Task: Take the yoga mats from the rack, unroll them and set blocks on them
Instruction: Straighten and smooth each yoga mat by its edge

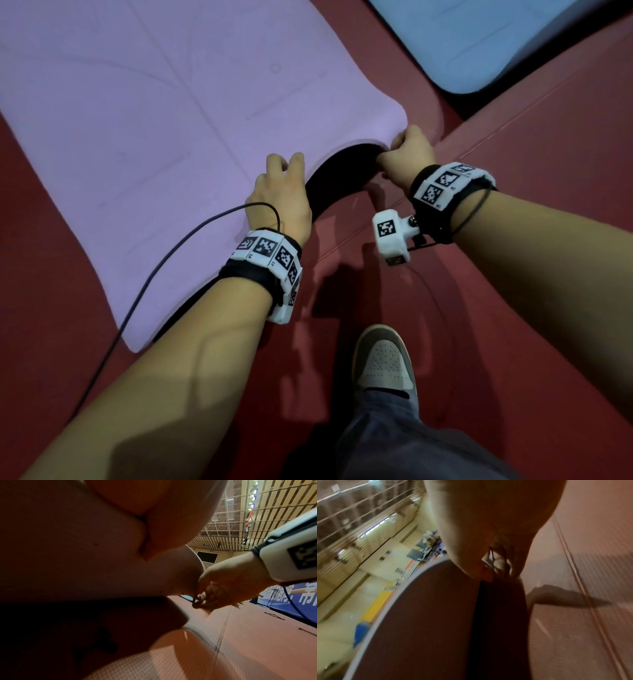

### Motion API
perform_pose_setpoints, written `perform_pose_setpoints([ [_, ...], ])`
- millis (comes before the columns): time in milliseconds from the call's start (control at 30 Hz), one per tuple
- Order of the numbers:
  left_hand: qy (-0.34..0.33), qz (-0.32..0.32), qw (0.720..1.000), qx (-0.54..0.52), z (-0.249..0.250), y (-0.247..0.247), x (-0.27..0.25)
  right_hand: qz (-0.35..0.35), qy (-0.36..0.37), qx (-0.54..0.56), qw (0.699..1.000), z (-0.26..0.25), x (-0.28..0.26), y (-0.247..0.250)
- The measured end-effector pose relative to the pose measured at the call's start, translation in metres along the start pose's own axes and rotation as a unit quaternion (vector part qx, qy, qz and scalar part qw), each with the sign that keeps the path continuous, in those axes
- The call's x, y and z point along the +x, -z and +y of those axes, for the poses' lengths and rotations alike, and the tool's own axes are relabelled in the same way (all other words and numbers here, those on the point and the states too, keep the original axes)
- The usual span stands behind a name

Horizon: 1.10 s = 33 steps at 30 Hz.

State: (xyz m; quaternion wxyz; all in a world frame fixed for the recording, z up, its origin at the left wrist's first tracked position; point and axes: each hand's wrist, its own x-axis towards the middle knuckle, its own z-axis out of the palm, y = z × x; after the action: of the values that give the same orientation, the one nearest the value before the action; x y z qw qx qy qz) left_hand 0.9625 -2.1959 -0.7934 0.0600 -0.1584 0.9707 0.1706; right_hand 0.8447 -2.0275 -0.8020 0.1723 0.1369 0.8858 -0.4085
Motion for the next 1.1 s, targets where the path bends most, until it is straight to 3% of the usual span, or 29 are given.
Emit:
perform_pose_setpoints([
  [167, -0.045, -0.01, 0.999, 0.013, -0.004, 0.003, -0.001, -0.119, -0.101, 0.197, 0.968, -0.003, -0.005, 0.01],
  [233, -0.077, -0.028, 0.996, 0.021, -0.006, -0.001, -0.004, -0.104, -0.144, 0.234, 0.956, -0.004, -0.004, 0.016],
  [300, -0.108, -0.036, 0.993, 0.024, -0.007, -0.006, -0.007, -0.083, -0.161, 0.243, 0.953, -0.009, -0.002, 0.017],
  [433, -0.132, -0.043, 0.99, 0.026, -0.008, -0.013, -0.009, -0.105, -0.166, 0.196, 0.961, 0.002, 0.025, 0.001],
  [600, -0.121, -0.042, 0.992, 0.019, -0.012, -0.012, -0.007, -0.185, -0.208, 0.227, 0.933, -0.037, 0.0, -0.001],
  [700, -0.112, -0.058, 0.992, 0.011, -0.016, -0.01, -0.005, -0.188, -0.242, 0.266, 0.914, -0.047, 0.001, 0.002],
  [900, -0.073, -0.084, 0.993, -0.029, -0.019, -0.009, -0.003, -0.156, -0.212, 0.306, 0.915, -0.067, 0.006, -0.01],
  [1100, -0.071, -0.096, 0.992, -0.037, -0.023, -0.008, -0.001, -0.158, -0.192, 0.423, 0.871, -0.079, -0.004, -0.023],
])
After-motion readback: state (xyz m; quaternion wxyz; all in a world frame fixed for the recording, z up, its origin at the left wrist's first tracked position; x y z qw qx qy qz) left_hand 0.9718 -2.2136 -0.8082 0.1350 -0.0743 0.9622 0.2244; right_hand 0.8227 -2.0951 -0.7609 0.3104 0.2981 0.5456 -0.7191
